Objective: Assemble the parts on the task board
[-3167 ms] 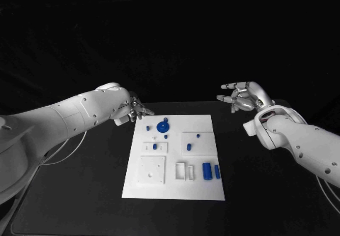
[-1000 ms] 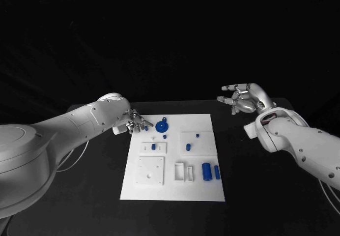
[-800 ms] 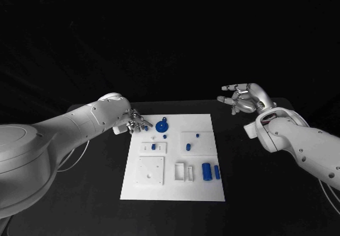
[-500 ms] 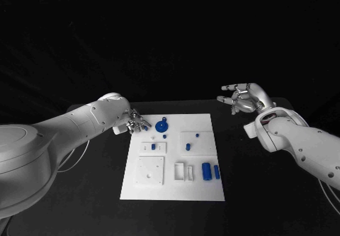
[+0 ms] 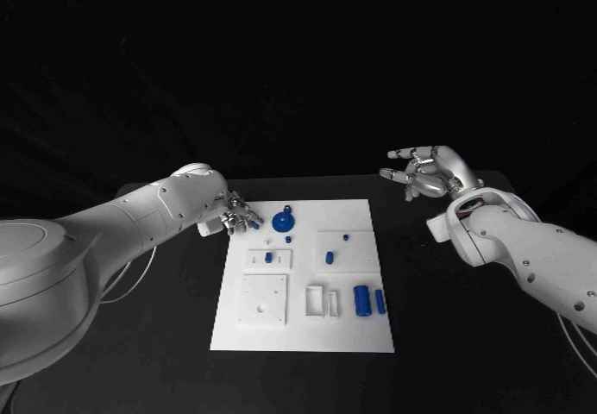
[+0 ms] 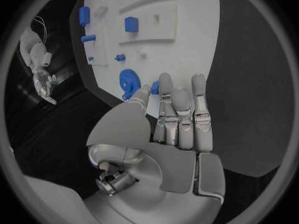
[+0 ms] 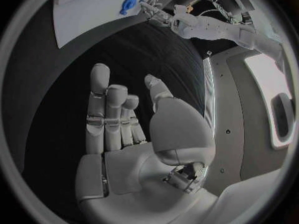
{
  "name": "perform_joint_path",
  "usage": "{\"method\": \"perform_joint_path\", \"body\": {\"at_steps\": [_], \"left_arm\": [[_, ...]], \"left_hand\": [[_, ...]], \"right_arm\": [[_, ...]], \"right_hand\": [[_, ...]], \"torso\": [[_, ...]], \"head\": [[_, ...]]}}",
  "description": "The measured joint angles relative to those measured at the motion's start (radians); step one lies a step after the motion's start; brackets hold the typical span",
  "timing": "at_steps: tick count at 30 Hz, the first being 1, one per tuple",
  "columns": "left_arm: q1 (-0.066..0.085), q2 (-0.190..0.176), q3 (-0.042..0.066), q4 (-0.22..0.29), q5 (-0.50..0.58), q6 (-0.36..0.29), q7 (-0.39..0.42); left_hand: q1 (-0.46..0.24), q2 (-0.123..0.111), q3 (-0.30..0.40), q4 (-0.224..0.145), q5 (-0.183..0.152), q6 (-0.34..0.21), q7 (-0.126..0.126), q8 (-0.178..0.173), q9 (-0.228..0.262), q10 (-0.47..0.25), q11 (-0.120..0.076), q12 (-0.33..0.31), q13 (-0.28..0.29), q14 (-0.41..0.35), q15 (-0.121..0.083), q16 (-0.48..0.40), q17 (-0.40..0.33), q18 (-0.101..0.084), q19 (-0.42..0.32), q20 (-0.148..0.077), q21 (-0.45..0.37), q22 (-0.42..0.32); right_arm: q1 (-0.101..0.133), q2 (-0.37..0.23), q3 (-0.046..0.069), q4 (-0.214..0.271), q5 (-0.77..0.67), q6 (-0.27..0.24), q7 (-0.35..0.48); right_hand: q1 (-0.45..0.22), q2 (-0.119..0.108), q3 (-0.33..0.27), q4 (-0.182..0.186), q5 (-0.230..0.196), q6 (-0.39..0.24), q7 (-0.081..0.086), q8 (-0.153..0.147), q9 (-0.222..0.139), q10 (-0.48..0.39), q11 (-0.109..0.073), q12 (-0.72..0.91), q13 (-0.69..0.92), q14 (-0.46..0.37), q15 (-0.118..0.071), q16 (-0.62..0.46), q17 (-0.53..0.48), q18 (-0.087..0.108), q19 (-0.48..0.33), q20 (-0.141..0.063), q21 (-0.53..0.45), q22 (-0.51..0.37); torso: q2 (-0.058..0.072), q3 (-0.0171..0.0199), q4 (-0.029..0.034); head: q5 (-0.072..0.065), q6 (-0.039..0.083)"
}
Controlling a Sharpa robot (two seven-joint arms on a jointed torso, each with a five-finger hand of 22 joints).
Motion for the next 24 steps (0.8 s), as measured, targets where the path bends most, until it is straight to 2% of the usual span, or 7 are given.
{"method": "perform_joint_path", "body": {"at_steps": [3,5,12,15,24], "left_arm": [[0.0,0.0,0.0,0.0,0.001,0.0,-0.001],[0.0,0.0,0.0,-0.001,0.002,0.0,-0.001],[0.0,-0.001,0.0,0.0,0.008,0.0,-0.001],[0.0,-0.004,0.0,0.005,0.014,-0.002,-0.001],[0.0,-0.026,0.001,0.047,0.03,-0.014,-0.006]], "left_hand": [[0.032,0.002,0.022,-0.022,0.059,-0.002,0.002,-0.006,-0.008,0.0,0.0,-0.007,-0.002,0.0,0.0,0.0,-0.001,0.0,0.0,0.0,0.0,0.0],[0.04,0.006,0.037,-0.037,0.083,-0.003,0.004,-0.009,-0.011,0.0,0.0,-0.007,-0.003,0.0,0.0,0.0,-0.001,0.0,-0.003,-0.003,0.0,0.0],[0.046,0.011,0.1,-0.069,0.111,-0.005,0.006,-0.008,-0.006,0.01,-0.006,-0.012,-0.008,0.0,0.0,0.007,0.004,0.0,-0.004,-0.004,0.007,0.0],[0.047,0.012,0.131,-0.088,0.13,-0.001,0.009,0.007,0.008,0.023,-0.008,-0.018,-0.011,0.002,-0.002,0.007,0.01,0.0,-0.004,-0.004,0.016,0.0],[0.038,0.021,0.138,-0.085,0.146,-0.001,0.009,0.018,0.039,0.04,-0.011,-0.03,-0.012,0.011,-0.011,0.007,0.025,0.0,-0.007,-0.007,0.035,0.0]], "right_arm": [[0.0,0.0,0.0,0.0,0.0,0.0,0.0],[0.0,0.0,0.0,0.0,0.0,0.0,0.0],[0.0,0.0,0.0,-0.001,0.0,0.0,0.0],[0.0,-0.001,0.0,-0.002,0.0,0.0,0.0],[0.0,-0.006,0.0,-0.005,0.001,0.0,-0.001]], "right_hand": [[0.0,0.0,0.0,0.0,0.0,0.0,0.0,0.0,0.0,0.0,0.0,0.0,0.0,0.0,0.0,0.0,0.0,0.0,0.0,0.0,0.0,0.0],[0.0,0.0,0.0,0.0,0.0,0.0,0.0,0.0,0.0,0.0,0.0,0.0,0.0,0.0,0.0,0.0,0.0,0.0,0.0,0.0,0.0,0.0],[0.0,0.0,0.0,0.0,0.0,0.0,0.0,0.0,0.0,0.0,0.0,0.0,0.0,0.0,0.0,0.0,0.0,0.0,0.0,0.0,0.0,0.0],[0.0,0.0,0.0,0.0,0.0,0.0,0.0,0.0,0.0,0.0,0.0,0.0,0.0,0.0,0.0,0.0,0.001,0.0,0.0,0.0,0.004,-0.001],[0.0,0.0,0.0,0.0,0.0,0.0,0.0,0.0,0.0,0.0,0.0,0.0,0.0,0.0,0.0,0.0,0.001,-0.001,0.0,0.0,0.004,-0.001]], "torso": [[0.0,-0.0002,0.0002],[0.0,-0.0002,0.0003],[0.001,-0.0002,0.0004],[0.001,-0.0002,0.0008],[-0.001,-0.0002,0.0032]], "head": [[-0.002,0.0],[-0.003,-0.001],[-0.003,-0.001],[-0.002,-0.003],[-0.002,-0.005]]}}
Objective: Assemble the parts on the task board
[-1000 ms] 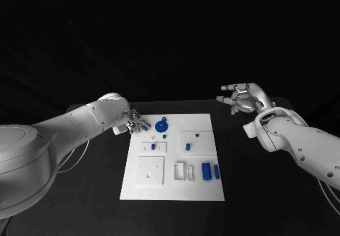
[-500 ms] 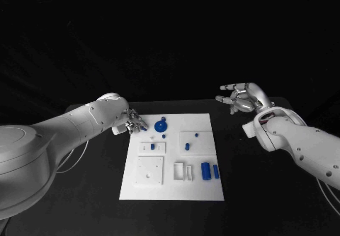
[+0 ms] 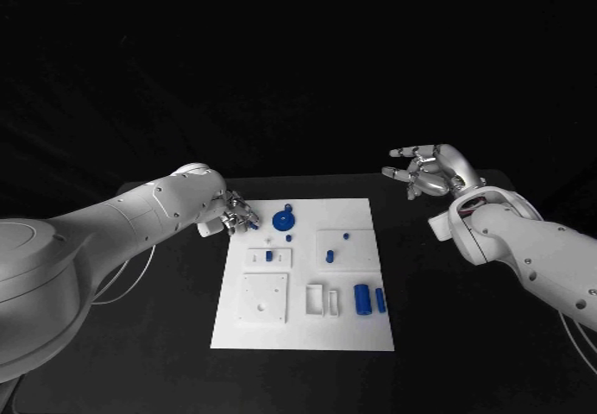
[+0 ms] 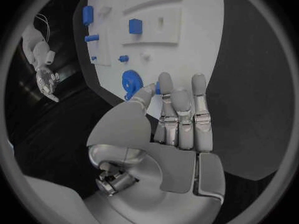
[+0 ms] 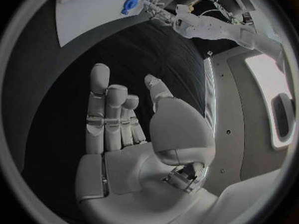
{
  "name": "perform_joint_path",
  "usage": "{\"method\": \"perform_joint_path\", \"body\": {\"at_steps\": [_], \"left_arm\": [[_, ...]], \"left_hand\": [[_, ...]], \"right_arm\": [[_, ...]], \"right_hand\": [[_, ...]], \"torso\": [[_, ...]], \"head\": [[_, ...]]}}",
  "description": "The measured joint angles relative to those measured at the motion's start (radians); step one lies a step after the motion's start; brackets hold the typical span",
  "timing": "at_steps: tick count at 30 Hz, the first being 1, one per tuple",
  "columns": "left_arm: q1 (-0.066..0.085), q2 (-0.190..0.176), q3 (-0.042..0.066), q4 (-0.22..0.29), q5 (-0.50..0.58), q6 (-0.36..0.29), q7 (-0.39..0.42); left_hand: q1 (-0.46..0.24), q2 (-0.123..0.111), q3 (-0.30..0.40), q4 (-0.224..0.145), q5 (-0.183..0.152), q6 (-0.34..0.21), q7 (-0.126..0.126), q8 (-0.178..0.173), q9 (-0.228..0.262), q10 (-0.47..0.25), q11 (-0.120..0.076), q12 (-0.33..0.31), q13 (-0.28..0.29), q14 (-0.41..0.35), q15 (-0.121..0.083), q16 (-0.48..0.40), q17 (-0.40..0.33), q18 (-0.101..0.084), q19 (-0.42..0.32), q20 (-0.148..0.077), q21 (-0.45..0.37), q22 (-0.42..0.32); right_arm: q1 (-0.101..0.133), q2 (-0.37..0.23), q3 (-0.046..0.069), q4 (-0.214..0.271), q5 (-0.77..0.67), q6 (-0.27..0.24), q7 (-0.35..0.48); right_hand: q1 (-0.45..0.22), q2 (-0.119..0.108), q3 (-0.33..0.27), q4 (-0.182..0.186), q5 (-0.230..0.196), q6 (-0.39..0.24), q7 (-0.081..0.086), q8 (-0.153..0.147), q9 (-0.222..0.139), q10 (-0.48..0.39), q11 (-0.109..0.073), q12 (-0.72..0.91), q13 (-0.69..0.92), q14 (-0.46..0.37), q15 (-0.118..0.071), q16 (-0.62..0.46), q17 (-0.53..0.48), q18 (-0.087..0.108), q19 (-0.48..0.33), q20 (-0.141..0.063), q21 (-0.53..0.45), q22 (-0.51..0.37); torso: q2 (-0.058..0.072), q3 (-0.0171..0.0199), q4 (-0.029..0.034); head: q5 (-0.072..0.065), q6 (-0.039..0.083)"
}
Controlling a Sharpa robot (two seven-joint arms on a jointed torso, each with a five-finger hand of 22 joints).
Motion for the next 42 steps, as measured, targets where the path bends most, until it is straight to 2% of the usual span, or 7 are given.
{"method": "perform_joint_path", "body": {"at_steps": [6,15,22,27,30,38,42], "left_arm": [[0.011,-0.043,0.002,0.071,0.012,-0.018,-0.012],[0.05,-0.142,0.003,0.257,0.024,-0.058,-0.047],[0.056,-0.194,0.001,0.381,0.013,-0.08,-0.078],[0.057,-0.212,-0.003,0.445,-0.013,-0.088,-0.094],[0.057,-0.216,-0.011,0.469,-0.033,-0.089,-0.101],[0.056,-0.215,-0.03,0.492,-0.078,-0.086,-0.111],[0.054,-0.21,-0.045,0.496,-0.102,-0.081,-0.113]], "left_hand": [[0.0,0.0,0.0,0.0,0.006,0.0,0.0,0.006,0.006,0.001,-0.001,0.0,0.0,0.008,0.0,0.0,0.005,0.0,0.004,-0.004,0.004,0.0],[-0.001,0.0,0.0,0.0,0.011,0.003,0.004,0.006,0.008,0.005,-0.005,-0.007,0.0,0.014,-0.001,0.004,0.015,0.0,0.007,-0.007,0.016,0.0],[-0.002,-0.001,-0.002,-0.002,0.011,0.007,0.007,0.005,0.007,0.005,-0.005,-0.008,0.0,0.018,-0.003,0.004,0.019,0.0,0.007,-0.007,0.016,0.001],[-0.005,-0.004,-0.003,-0.003,0.011,0.007,0.007,0.002,0.005,0.005,-0.005,-0.013,0.0,0.025,-0.004,0.004,0.022,0.0,0.007,-0.007,0.02,0.001],[-0.004,-0.003,-0.003,-0.003,-0.002,0.007,0.007,0.0,0.002,0.005,-0.005,-0.013,0.0,0.025,-0.004,0.002,0.026,0.0,0.007,-0.007,0.02,0.001],[0.009,-0.01,0.005,-0.011,-0.006,0.007,0.007,-0.004,0.002,0.005,-0.005,-0.013,0.003,0.025,-0.004,0.0,0.033,0.0,0.007,-0.007,0.022,0.0],[0.009,-0.01,0.008,-0.008,-0.006,0.009,0.009,-0.008,0.004,0.005,-0.005,-0.013,0.004,0.025,-0.004,0.0,0.034,0.0,0.007,-0.007,0.023,0.0]], "right_arm": [[0.0,-0.006,0.0,-0.004,0.002,0.0,0.0],[0.0,-0.006,0.0,-0.019,0.007,0.0,0.0],[0.0,-0.005,0.0,-0.03,0.009,0.0,0.0],[0.0,-0.004,0.0,-0.033,0.01,0.0,0.0],[0.0,-0.003,0.0,-0.034,0.01,0.0,0.0],[-0.001,0.001,0.0,-0.035,0.011,0.0,0.0],[-0.001,0.001,0.0,-0.036,0.011,0.0,0.0]], "right_hand": [[0.0,0.0,-0.003,0.003,0.004,0.0,0.0,0.0,0.0,0.0,0.0,0.0,0.001,0.0,0.0,0.0,0.0,0.0,0.0,0.0,0.0,-0.001],[0.0,0.0,0.0,0.006,0.008,0.0,0.0,0.0,0.0,0.0,0.0,0.0,0.001,0.0,0.0,0.0,0.0,0.0,0.0,0.0,0.0,-0.001],[0.0,0.0,0.0,0.006,0.008,0.0,0.0,0.0,0.0,0.0,0.0,0.0,0.001,0.0,0.0,0.0,0.0,-0.001,0.0,0.0,0.0,-0.002],[0.0,0.0,0.0,0.006,0.013,0.0,0.0,0.0,0.0,0.0,0.0,0.0,0.001,0.004,0.004,0.0,0.0,-0.001,0.0,0.0,0.0,-0.002],[0.0,0.0,0.0,0.006,0.013,0.0,0.0,0.0,0.0,0.0,0.0,0.0,0.001,0.004,0.004,0.0,0.0,-0.001,0.0,0.0,0.0,-0.002],[0.0,0.0,0.0,0.006,0.013,0.0,0.0,0.0,0.0,0.0,0.0,0.0,0.001,0.004,0.004,0.0,0.0,-0.001,0.0,0.0,0.0,-0.003],[0.0,0.0,0.0,0.006,0.016,0.0,0.0,0.0,0.0,0.0,0.0,0.0,0.001,0.004,0.004,0.0,0.0,-0.001,0.0,0.0,0.0,-0.003]], "torso": [[-0.003,-0.0009,0.0061],[-0.011,-0.0046,0.0244],[-0.015,-0.009,0.0335],[-0.016,-0.0098,0.0349],[-0.016,-0.0097,0.0348],[-0.015,-0.0081,0.033],[-0.015,-0.0077,0.0327]], "head": [[0.001,-0.005],[-0.002,-0.02],[-0.001,-0.028],[0.003,-0.035],[0.005,-0.039],[0.008,-0.052],[0.007,-0.057]]}}
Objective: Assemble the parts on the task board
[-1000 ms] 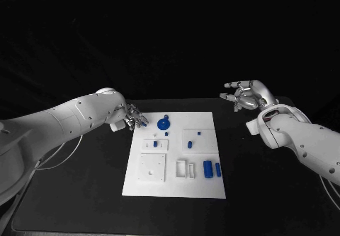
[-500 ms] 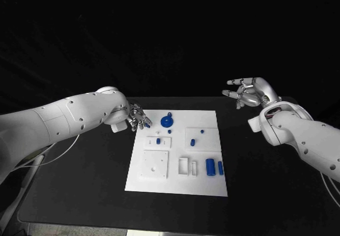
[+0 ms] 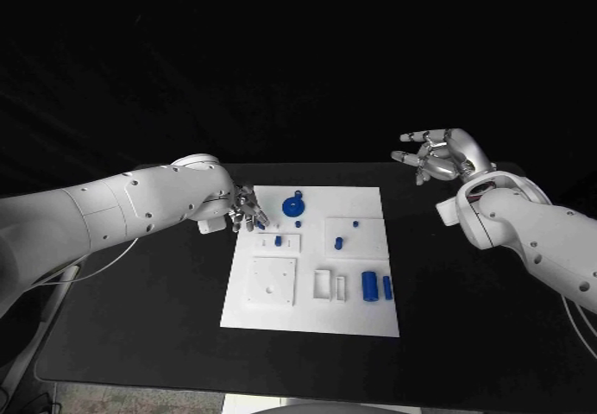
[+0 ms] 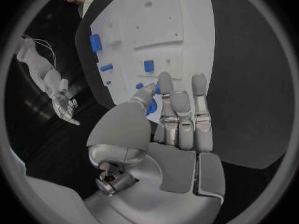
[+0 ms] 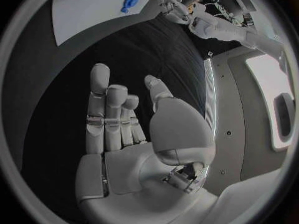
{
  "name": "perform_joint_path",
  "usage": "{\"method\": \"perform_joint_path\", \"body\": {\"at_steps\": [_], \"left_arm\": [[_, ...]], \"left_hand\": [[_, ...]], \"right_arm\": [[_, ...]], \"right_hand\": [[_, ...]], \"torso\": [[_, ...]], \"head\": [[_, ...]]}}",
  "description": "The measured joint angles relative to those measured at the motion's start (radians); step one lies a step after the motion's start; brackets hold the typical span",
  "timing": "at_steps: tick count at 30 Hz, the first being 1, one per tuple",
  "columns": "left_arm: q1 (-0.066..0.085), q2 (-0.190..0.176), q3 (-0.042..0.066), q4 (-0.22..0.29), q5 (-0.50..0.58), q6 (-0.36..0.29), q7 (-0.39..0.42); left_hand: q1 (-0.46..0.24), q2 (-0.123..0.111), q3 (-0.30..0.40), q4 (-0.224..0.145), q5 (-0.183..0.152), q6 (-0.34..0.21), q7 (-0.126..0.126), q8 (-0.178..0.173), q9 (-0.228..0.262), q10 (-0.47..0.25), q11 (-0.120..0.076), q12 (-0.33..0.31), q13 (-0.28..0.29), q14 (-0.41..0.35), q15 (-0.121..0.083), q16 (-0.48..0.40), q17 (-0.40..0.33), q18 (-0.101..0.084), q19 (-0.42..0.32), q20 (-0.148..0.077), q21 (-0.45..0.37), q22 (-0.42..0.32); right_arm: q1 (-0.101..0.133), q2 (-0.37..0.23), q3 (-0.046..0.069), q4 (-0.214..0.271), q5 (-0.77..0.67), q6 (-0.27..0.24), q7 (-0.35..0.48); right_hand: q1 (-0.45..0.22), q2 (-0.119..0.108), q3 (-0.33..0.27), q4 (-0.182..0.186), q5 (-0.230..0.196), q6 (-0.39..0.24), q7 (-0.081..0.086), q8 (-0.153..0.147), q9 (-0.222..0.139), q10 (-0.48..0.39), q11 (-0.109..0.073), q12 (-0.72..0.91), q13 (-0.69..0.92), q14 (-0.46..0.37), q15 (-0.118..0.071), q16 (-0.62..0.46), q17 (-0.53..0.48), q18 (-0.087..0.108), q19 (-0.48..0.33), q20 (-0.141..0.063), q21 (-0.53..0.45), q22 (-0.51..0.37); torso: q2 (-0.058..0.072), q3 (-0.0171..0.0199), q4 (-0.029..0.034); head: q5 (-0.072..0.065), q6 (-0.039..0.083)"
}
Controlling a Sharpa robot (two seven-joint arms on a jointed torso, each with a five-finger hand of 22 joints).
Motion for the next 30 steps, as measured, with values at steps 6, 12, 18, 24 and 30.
{"method": "perform_joint_path", "body": {"at_steps": [6,12,18,24,30], "left_arm": [[-0.008,0.002,-0.011,0.007,-0.04,0.002,-0.003],[-0.011,0.002,-0.015,0.015,-0.065,0.001,-0.007],[-0.013,0.001,-0.022,0.031,-0.075,0.0,-0.01],[-0.017,0.0,-0.025,0.046,-0.074,0.0,-0.012],[-0.019,0.0,-0.026,0.053,-0.073,-0.001,-0.013]], "left_hand": [[0.001,0.001,0.0,0.0,-0.004,0.0,0.0,-0.003,0.0,0.0,0.0,0.0,0.0,0.0,0.0,0.0,0.001,0.0,0.0,0.0,0.0,0.0],[0.001,0.001,0.001,-0.001,-0.004,0.0,0.0,0.002,0.002,0.0,0.0,0.0,0.001,0.0,0.0,0.0,0.002,0.0,0.0,0.0,0.0,0.0],[0.001,0.001,0.002,-0.002,-0.005,0.0,0.0,0.002,0.005,0.0,0.0,0.0,0.002,0.0,0.0,-0.003,0.002,0.0,0.0,0.0,0.0,0.0],[0.001,0.001,0.002,-0.002,-0.003,0.0,0.0,0.002,0.008,0.0,0.0,0.0,0.002,0.0,0.0,-0.004,0.003,0.0,0.0,0.0,0.0,0.0],[0.001,0.001,0.002,-0.002,-0.003,0.0,0.0,0.006,0.008,0.0,0.0,0.0,0.002,0.0,0.0,-0.004,0.003,0.0,0.0,0.0,0.0,0.0]], "right_arm": [[-0.001,0.0,0.0,0.0,0.0,0.0,0.0],[-0.001,-0.001,0.0,0.0,0.0,0.0,0.0],[-0.001,-0.001,0.0,0.0,0.0,0.0,0.0],[-0.001,0.0,0.0,0.0,0.0,0.0,0.0],[-0.002,0.0,0.0,-0.001,0.001,0.0,0.0]], "right_hand": [[0.0,0.0,0.0,0.0,0.0,0.0,0.0,0.0,0.0,0.0,0.0,0.0,0.0,0.0,0.0,0.0,0.0,0.001,0.0,0.0,0.0,0.0],[0.0,0.0,0.0,0.0,0.0,0.0,0.0,0.0,0.0,0.0,0.0,0.0,0.0,0.0,0.0,0.0,0.0,0.008,0.0,0.0,0.0,-0.001],[0.0,0.0,0.0,0.0,0.0,0.0,0.0,0.0,0.0,0.0,0.0,0.0,0.0,0.0,0.0,0.0,0.0,0.009,0.0,0.0,-0.001,-0.001],[0.0,0.0,0.0,0.0,0.0,0.0,0.0,0.0,0.0,0.0,0.0,0.0,0.0,0.0,0.0,0.0,0.0,0.008,0.0,0.0,-0.001,-0.001],[-0.004,0.004,0.0,0.0,0.0,0.0,0.0,0.0,0.0,0.0,0.0,0.0,0.001,0.0,0.0,0.0,0.0,0.008,0.0,0.0,-0.001,-0.002]], "torso": [[0.0,0.0004,0.0009],[0.0,0.0004,0.0016],[0.0,0.0,0.0017],[-0.001,-0.0011,0.0021],[-0.001,-0.0008,0.0021]], "head": [[-0.004,-0.007],[-0.007,-0.013],[-0.008,-0.016],[-0.011,-0.016],[-0.01,-0.018]]}}
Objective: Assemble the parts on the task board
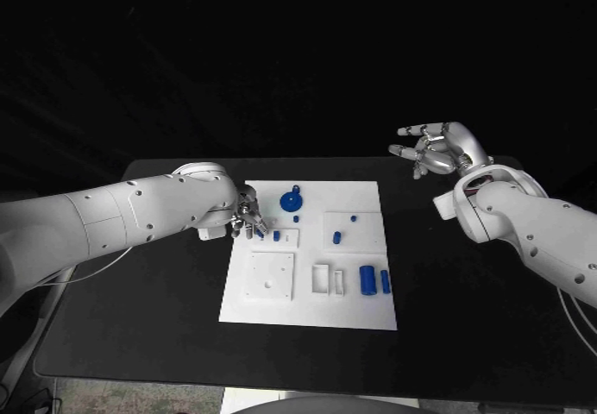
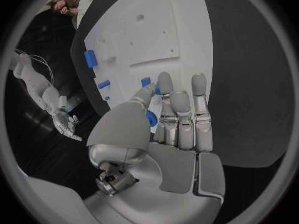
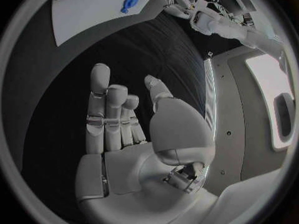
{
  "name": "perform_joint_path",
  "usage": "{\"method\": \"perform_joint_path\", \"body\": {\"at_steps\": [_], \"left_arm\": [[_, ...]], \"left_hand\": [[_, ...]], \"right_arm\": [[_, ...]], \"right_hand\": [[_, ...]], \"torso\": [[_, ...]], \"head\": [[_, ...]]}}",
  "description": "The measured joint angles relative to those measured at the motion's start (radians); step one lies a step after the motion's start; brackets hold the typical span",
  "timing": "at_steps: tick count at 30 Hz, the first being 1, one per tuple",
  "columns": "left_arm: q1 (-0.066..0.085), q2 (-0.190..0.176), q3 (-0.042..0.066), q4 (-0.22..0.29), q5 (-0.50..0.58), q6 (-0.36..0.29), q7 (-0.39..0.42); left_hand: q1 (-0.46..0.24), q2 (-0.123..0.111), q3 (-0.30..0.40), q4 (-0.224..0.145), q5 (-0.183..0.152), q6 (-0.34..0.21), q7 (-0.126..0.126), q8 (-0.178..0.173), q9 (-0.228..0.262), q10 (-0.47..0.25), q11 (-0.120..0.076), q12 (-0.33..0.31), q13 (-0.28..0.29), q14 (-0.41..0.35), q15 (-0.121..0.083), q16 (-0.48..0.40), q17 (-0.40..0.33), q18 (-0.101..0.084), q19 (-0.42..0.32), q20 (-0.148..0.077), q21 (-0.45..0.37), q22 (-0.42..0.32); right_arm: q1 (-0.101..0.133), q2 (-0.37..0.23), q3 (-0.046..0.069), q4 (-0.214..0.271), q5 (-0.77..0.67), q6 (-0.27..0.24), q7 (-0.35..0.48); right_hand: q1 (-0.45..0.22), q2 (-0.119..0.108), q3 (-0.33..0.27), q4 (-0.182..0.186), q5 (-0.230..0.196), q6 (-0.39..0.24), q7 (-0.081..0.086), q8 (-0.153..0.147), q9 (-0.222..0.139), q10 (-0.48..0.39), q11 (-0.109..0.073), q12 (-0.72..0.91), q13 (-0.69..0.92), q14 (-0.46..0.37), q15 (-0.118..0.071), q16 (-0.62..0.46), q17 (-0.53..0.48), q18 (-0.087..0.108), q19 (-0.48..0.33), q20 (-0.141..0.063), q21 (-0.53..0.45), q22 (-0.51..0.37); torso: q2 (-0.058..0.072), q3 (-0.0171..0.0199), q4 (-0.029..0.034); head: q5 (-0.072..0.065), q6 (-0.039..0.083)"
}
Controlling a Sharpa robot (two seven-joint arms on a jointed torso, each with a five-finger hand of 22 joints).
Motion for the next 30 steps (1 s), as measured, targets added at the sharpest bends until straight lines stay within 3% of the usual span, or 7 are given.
{"method": "perform_joint_path", "body": {"at_steps": [30], "left_arm": [[-0.019,0.011,-0.002,-0.021,-0.028,-0.028,0.002]], "left_hand": [[0.0,0.0,0.0,0.0,-0.004,0.002,0.002,0.0,-0.001,0.0,0.0,0.0,0.0,0.004,-0.004,-0.004,0.003,0.0,0.004,-0.004,0.0,0.001]], "right_arm": [[-0.001,0.0,0.0,0.0,0.001,0.0,0.0]], "right_hand": [[0.0,0.0,0.0,0.0,0.004,0.0,0.0,0.0,0.0,0.0,0.0,0.0,0.0,0.0,0.0,0.0,0.0,-0.006,0.0,0.0,0.006,-0.001]], "torso": [[0.001,0.0008,-0.0011]], "head": [[-0.001,0.001]]}}
